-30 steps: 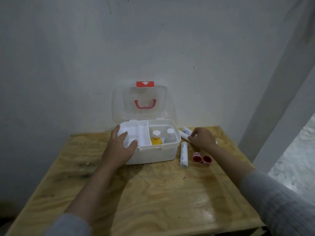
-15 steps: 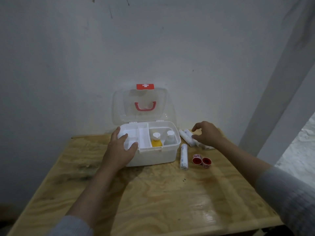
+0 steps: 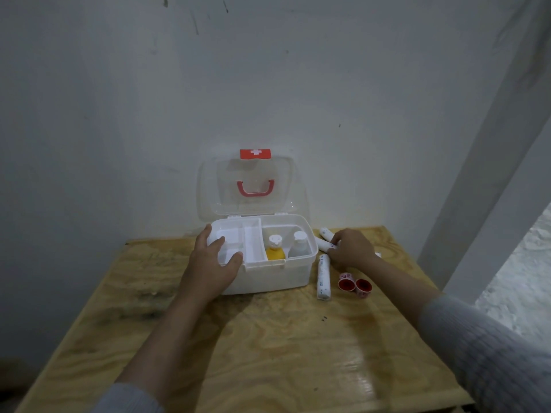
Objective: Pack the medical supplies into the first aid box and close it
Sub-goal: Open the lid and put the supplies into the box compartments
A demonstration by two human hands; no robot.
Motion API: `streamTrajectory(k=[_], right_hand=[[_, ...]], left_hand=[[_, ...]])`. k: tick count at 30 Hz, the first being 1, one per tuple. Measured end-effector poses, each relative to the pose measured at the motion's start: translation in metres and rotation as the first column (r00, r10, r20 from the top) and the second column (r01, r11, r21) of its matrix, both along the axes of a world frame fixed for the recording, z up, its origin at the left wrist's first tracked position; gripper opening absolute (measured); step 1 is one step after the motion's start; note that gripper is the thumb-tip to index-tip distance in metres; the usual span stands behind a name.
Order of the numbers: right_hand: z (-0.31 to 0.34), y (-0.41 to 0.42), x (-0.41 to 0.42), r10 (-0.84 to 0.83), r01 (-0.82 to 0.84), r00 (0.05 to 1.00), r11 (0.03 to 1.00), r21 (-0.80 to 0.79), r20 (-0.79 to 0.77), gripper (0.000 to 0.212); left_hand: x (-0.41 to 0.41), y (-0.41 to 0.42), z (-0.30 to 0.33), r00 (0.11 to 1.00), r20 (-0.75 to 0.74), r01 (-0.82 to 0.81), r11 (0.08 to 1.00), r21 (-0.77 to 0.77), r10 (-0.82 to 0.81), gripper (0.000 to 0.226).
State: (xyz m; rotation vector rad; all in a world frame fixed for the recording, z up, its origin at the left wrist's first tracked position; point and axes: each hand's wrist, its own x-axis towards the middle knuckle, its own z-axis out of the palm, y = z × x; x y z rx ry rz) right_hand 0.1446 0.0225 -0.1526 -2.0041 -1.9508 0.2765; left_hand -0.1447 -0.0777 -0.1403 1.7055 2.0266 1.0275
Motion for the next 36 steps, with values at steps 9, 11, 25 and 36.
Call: streamTrajectory(k=[9, 11, 25, 36], right_hand=[[0.044, -0.009, 0.02, 0.105, -0.091, 0.994, 0.956, 0.28, -0.035, 0.02], [0.065, -0.015, 0.024, 0.172, -0.161, 0.985, 0.916, 0.367, 0.003, 0.017], [0.114, -0.011, -0.036, 0.546, -0.698, 0.609, 0.713, 0.063, 0.575, 0.022], [0.106, 0.006, -0.05, 0.606, -0.603, 0.743, 0.79, -0.109, 0.282, 0.029]], left_hand=[[-0.001, 0.001, -0.001, 1.0, -0.006, 0.008, 1.0, -0.006, -0.008, 0.064], [-0.001, 0.001, -0.001, 1.0, -0.004, 0.011, 1.0, -0.002, -0.011, 0.064], [-0.003, 0.002, -0.003, 1.0, -0.001, 0.015, 1.0, 0.001, -0.015, 0.066], [-0.003, 0.002, -0.004, 1.0, -0.009, 0.012, 1.0, 0.008, -0.012, 0.066]])
